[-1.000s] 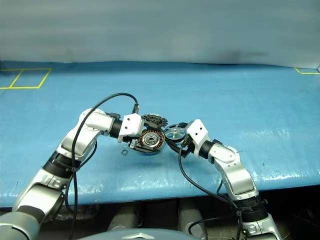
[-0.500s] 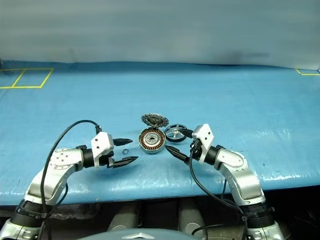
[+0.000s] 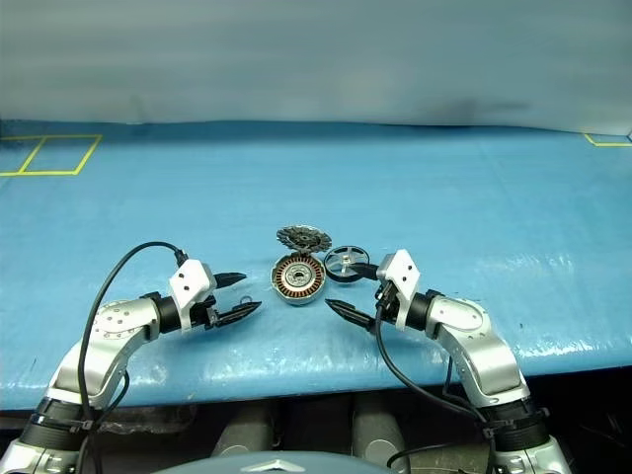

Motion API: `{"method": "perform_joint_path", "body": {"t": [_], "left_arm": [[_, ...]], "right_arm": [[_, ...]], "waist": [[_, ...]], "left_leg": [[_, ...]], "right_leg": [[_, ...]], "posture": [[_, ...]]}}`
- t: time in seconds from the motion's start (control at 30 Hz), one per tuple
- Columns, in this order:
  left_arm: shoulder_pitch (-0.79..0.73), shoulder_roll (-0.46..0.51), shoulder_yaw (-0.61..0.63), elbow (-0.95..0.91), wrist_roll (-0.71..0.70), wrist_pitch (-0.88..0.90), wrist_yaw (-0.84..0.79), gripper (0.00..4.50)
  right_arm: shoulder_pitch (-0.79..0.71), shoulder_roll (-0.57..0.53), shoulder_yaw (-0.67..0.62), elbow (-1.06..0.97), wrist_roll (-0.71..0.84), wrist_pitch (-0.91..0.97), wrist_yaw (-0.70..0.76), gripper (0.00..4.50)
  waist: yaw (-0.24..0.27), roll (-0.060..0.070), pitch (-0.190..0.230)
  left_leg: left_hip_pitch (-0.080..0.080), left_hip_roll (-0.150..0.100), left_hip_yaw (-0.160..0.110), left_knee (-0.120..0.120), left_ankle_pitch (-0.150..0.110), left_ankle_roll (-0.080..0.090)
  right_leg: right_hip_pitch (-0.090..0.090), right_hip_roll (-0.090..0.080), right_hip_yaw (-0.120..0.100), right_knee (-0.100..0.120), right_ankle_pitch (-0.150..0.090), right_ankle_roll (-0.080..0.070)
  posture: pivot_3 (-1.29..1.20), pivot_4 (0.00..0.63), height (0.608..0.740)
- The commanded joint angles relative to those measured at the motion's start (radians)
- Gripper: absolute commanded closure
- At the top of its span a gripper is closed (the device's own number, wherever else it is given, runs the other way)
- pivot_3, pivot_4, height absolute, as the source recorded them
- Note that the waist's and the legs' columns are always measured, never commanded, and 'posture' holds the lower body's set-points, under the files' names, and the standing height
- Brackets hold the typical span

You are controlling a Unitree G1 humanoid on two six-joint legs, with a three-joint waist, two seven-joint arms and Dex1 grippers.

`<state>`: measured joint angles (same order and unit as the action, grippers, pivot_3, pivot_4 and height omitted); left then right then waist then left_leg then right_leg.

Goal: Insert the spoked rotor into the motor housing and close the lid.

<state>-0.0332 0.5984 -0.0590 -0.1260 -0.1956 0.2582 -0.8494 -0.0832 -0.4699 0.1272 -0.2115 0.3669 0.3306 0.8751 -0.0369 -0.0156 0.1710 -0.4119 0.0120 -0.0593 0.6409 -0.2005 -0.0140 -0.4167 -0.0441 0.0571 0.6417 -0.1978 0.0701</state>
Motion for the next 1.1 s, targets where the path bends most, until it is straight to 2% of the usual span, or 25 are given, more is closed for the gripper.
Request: {"method": "perform_joint_path", "body": {"t": [0.03, 0.43, 0.8, 0.93, 1.03, 1.07, 1.1], "left_arm": [[0.033, -0.010, 0.016, -0.006, -0.003, -0.038, 0.014, 1.09], [0.116, -0.054, 0.023, 0.031, 0.006, -0.108, 0.069, 1.09], [0.075, -0.083, -0.006, 0.093, 0.066, -0.115, 0.143, 1.09], [0.071, -0.079, -0.008, 0.097, 0.066, -0.117, 0.139, 1.95], [0.078, -0.066, -0.007, 0.086, 0.044, -0.099, 0.111, 1.95], [0.081, -0.058, -0.011, 0.082, 0.043, -0.089, 0.102, 2.35], [0.084, -0.051, -0.016, 0.079, 0.046, -0.080, 0.097, 2.53]], "right_arm": [[-0.012, 0.004, 0.008, -0.024, -0.002, -0.033, 0.011, 0.00], [-0.047, -0.002, 0.030, 0.003, -0.030, -0.033, 0.009, 0.00], [-0.063, 0.009, 0.035, 0.032, -0.048, -0.029, -0.002, 0.00], [-0.060, 0.008, 0.041, 0.053, -0.053, -0.034, 0.006, 0.00], [-0.062, 0.009, 0.047, 0.069, -0.066, -0.043, 0.001, 0.00], [-0.062, 0.010, 0.047, 0.071, -0.069, -0.046, -0.001, 0.00], [-0.063, 0.012, 0.047, 0.073, -0.071, -0.048, -0.001, 0.00]], "waist": [[0.000, 0.000, 0.000], [0.002, 0.000, 0.000], [0.002, 0.000, 0.000], [0.002, 0.000, 0.000], [0.001, 0.000, 0.000], [0.001, 0.000, 0.000], [0.000, 0.000, 0.000]], "left_leg": [[0.000, 0.000, 0.000, 0.000, 0.000, 0.000], [-0.001, 0.000, 0.000, -0.001, 0.000, 0.000], [0.000, 0.000, 0.000, -0.001, 0.000, 0.000], [0.000, 0.000, 0.000, -0.001, 0.000, -0.001], [0.000, 0.000, 0.000, -0.001, 0.000, -0.001], [0.000, 0.000, 0.000, -0.001, 0.000, -0.001], [0.000, 0.000, 0.000, -0.001, 0.000, -0.001]], "right_leg": [[0.000, 0.000, 0.000, 0.000, 0.000, 0.000], [-0.001, 0.000, 0.000, -0.001, 0.000, 0.000], [0.000, -0.001, 0.000, -0.001, 0.000, 0.000], [0.000, -0.001, 0.000, -0.001, 0.000, 0.000], [0.000, -0.001, 0.000, -0.001, 0.000, 0.000], [-0.001, -0.001, 0.000, -0.001, 0.000, 0.000], [-0.001, -0.001, 0.000, -0.001, 0.000, 0.000]], "posture": [[0.00, 0.150, 0.740], [0.00, 0.150, 0.740], [0.00, 0.150, 0.740], [0.00, 0.150, 0.740], [0.00, 0.150, 0.740], [0.00, 0.150, 0.740], [0.00, 0.150, 0.740]]}}
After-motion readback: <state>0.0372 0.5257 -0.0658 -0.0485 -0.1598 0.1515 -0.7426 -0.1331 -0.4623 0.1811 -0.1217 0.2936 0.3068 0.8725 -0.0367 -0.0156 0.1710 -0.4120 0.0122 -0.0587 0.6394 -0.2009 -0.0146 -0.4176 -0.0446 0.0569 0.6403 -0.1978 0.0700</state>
